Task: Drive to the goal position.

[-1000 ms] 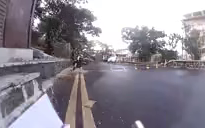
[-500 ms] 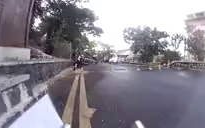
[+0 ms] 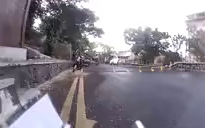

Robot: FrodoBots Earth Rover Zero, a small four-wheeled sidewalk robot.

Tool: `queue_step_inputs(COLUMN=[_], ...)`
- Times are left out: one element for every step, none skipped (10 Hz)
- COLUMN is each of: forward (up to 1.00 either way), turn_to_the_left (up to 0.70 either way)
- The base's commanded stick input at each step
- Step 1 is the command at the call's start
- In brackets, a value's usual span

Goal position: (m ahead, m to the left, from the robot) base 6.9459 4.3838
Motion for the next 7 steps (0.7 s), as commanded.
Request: queue_step_inputs(forward=[0.5, 0.5, 0.5, 0.5, 0.5, 0.5, 0.5], turn_to_the_left=[0.2, 0.0, 0.0, 0.0, 0.28, 0.37, 0.45])
